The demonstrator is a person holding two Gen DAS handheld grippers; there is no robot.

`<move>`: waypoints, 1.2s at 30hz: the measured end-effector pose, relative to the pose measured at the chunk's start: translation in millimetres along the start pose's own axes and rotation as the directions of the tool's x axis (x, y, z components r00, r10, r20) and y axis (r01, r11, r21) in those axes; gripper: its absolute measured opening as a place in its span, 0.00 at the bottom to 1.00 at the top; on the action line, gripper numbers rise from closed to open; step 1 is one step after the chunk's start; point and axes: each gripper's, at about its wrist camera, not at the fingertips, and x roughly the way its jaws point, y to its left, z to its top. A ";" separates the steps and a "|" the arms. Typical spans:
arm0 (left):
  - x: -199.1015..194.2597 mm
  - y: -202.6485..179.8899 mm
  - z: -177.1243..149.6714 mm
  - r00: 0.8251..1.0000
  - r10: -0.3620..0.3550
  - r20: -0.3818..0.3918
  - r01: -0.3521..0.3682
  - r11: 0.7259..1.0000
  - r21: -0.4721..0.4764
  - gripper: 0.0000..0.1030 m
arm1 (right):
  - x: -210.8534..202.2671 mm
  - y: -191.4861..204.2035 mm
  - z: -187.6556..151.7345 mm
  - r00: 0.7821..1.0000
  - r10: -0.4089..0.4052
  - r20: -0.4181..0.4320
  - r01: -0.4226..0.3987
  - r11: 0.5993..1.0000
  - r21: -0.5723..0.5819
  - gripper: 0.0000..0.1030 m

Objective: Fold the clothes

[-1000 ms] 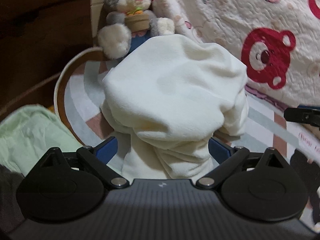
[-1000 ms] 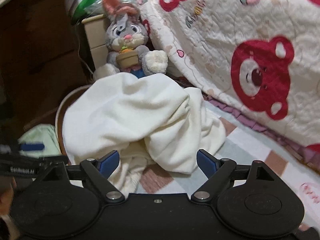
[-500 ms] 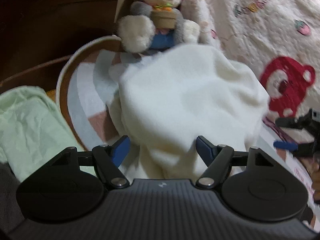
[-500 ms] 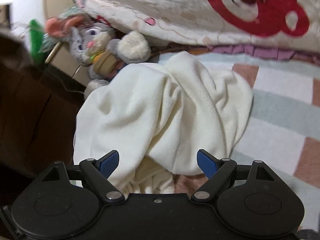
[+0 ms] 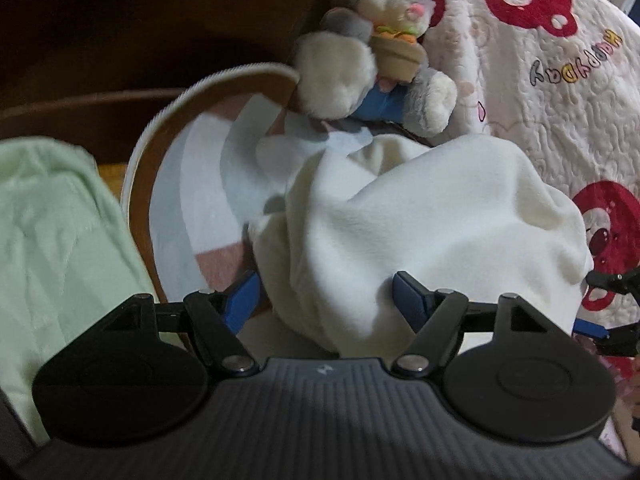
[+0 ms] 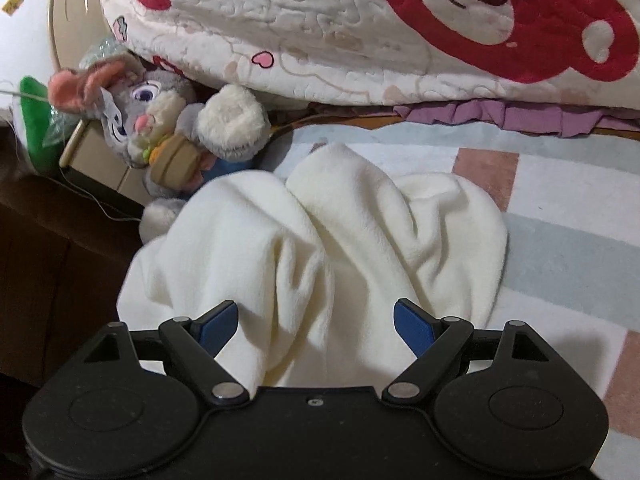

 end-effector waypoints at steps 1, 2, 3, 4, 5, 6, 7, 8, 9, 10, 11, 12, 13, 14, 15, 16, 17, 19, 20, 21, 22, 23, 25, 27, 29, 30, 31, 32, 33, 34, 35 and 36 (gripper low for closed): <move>3.2 2.3 -0.3 1.000 -0.002 -0.007 0.002 1.000 -0.013 0.77 | 2.6 -0.7 1.6 1.000 0.005 0.004 -0.005 1.000 0.004 0.86; 6.4 4.1 -0.4 1.000 0.001 -0.015 -0.001 1.000 -0.024 0.78 | 5.2 -1.5 3.1 1.000 0.010 0.007 -0.010 1.000 0.007 0.86; 8.3 5.7 -0.9 1.000 -0.001 -0.017 0.001 1.000 -0.031 0.79 | 7.8 -2.2 4.7 1.000 0.016 0.011 -0.016 1.000 0.011 0.86; 9.7 7.1 -1.7 1.000 -0.006 -0.018 0.005 0.999 -0.038 0.80 | 12.6 -1.4 5.5 1.000 0.013 0.010 -0.013 1.000 0.012 0.86; 11.1 8.8 -2.3 1.000 -0.017 -0.022 0.016 0.999 -0.048 0.80 | 18.0 -0.2 6.0 1.000 0.008 0.008 -0.008 1.000 0.012 0.86; 12.5 10.5 -2.7 0.999 -0.032 -0.026 0.030 0.998 -0.060 0.81 | 23.5 1.1 6.6 1.000 0.003 0.006 -0.003 1.000 0.012 0.86; 13.9 12.3 -3.1 0.998 -0.046 -0.030 0.044 0.996 -0.072 0.81 | 29.1 1.4 5.8 1.000 0.001 0.002 -0.001 1.000 0.017 0.86; 15.4 14.1 -3.6 0.998 -0.060 -0.034 0.057 0.995 -0.084 0.81 | 34.7 1.5 4.5 1.000 -0.001 -0.003 0.002 1.000 0.025 0.86; 19.1 18.0 -3.3 0.993 -0.105 -0.058 0.097 0.987 -0.125 0.81 | 40.4 1.6 3.3 1.000 -0.003 -0.008 0.004 0.999 0.032 0.86; 23.9 22.8 -2.6 0.983 -0.164 -0.088 0.146 0.973 -0.179 0.80 | 46.0 1.7 2.0 1.000 -0.005 -0.013 0.006 0.999 0.039 0.86; 28.8 28.2 -3.6 0.964 -0.242 -0.110 0.208 0.944 -0.255 0.79 | 50.9 -1.3 -2.2 1.000 0.001 -0.023 0.001 0.998 0.070 0.86; 33.8 33.9 -5.4 0.937 -0.328 -0.123 0.271 0.901 -0.339 0.79 | 55.6 -5.1 -7.4 0.999 0.010 -0.034 -0.007 0.994 0.109 0.86; 36.5 36.0 -7.9 0.912 -0.393 -0.120 0.321 0.863 -0.390 0.77 | 60.3 -9.0 -12.6 0.999 0.020 -0.045 -0.013 0.989 0.148 0.86; 36.0 31.7 -9.2 0.909 -0.399 -0.123 0.330 0.868 -0.372 0.76 | 64.3 -13.4 -18.7 0.998 0.042 -0.050 -0.032 0.981 0.191 0.78; 34.6 25.3 -9.8 0.915 -0.381 -0.131 0.322 0.888 -0.328 0.72 | 66.4 -16.0 -24.9 0.997 0.059 -0.048 -0.047 0.974 0.223 0.74; 33.1 18.9 -10.5 0.922 -0.362 -0.138 0.314 0.906 -0.283 0.62 | 68.0 -18.0 -31.1 0.996 0.073 -0.044 -0.060 0.966 0.250 0.65; 32.6 15.1 -11.4 0.924 -0.356 -0.141 0.312 0.914 -0.261 0.56 | 66.7 -18.0 -35.8 0.995 0.096 -0.040 -0.082 0.963 0.257 0.58; 32.4 9.7 -13.4 0.924 -0.355 -0.145 0.316 0.919 -0.237 0.47 | 62.4 -16.7 -44.1 0.989 0.145 -0.031 -0.132 0.957 0.257 0.50; 31.2 8.8 -13.4 0.916 -0.373 -0.148 0.334 0.913 -0.236 0.44 | 60.3 -16.0 -48.2 0.985 0.169 -0.026 -0.157 0.954 0.257 0.46; 29.4 8.7 -12.9 0.904 -0.400 -0.153 0.358 0.902 -0.239 0.43 | 56.8 -15.4 -53.2 0.980 0.196 -0.029 -0.182 0.948 0.261 0.44; 27.6 8.6 -12.5 0.891 -0.425 -0.157 0.383 0.891 -0.243 0.43 | 52.9 -14.8 -58.4 0.974 0.223 -0.033 -0.207 0.941 0.268 0.42; 22.4 5.5 -11.6 0.878 -0.453 -0.158 0.414 0.882 -0.225 0.43 | 49.1 -14.2 -63.6 0.967 0.250 -0.037 -0.231 0.933 0.274 0.40; 7.9 -5.2 -10.3 0.841 -0.516 -0.162 0.494 0.855 -0.160 0.43 | 34.5 -10.3 -78.4 0.948 0.316 -0.044 -0.291 0.913 0.287 0.39; -2.8 -19.0 -10.8 0.800 -0.574 -0.173 0.562 0.819 -0.115 0.43 | 15.2 -4.8 -94.3 0.925 0.378 -0.045 -0.350 0.891 0.289 0.38; -17.7 -31.4 -14.1 0.760 -0.627 -0.172 0.623 0.778 -0.087 0.43 | -13.7 -0.3 -110.5 0.908 0.417 -0.032 -0.393 0.878 0.272 0.38; -27.0 -38.1 -17.8 0.737 -0.653 -0.175 0.652 0.755 -0.070 0.43 | -30.9 -0.5 -118.0 0.905 0.426 -0.020 -0.406 0.876 0.261 0.38; -37.0 -45.1 -22.3 0.712 -0.678 -0.182 0.681 0.730 -0.053 0.43 | -48.1 -0.6 -125.6 0.901 0.435 -0.008 -0.419 0.873 0.249 0.38; -47.0 -52.2 -26.9 0.687 -0.702 -0.190 0.710 0.704 -0.035 0.43 | -65.2 -4.1 -134.1 0.897 0.441 0.014 -0.431 0.869 0.244 0.38; -56.2 -60.5 -31.9 0.669 -0.715 -0.203 0.728 0.686 -0.017 0.43 | -82.3 -8.5 -142.8 0.894 0.447 0.038 -0.442 0.864 0.241 0.38; -65.0 -69.4 -37.1 0.655 -0.723 -0.220 0.741 0.671 0.002 0.43 | -100.1 -12.6 -153.3 0.890 0.450 0.065 -0.452 0.861 0.231 0.38; -73.3 -79.3 -42.9 0.647 -0.724 -0.238 0.750 0.662 0.024 0.43 | -115.6 -16.7 -163.2 0.887 0.453 0.089 -0.461 0.859 0.222 0.38; -80.6 -88.8 -48.9 0.638 -0.726 -0.256 0.758 0.651 0.044 0.43 | -130.2 -20.8 -172.6 0.883 0.455 0.111 -0.469 0.857 0.215 0.38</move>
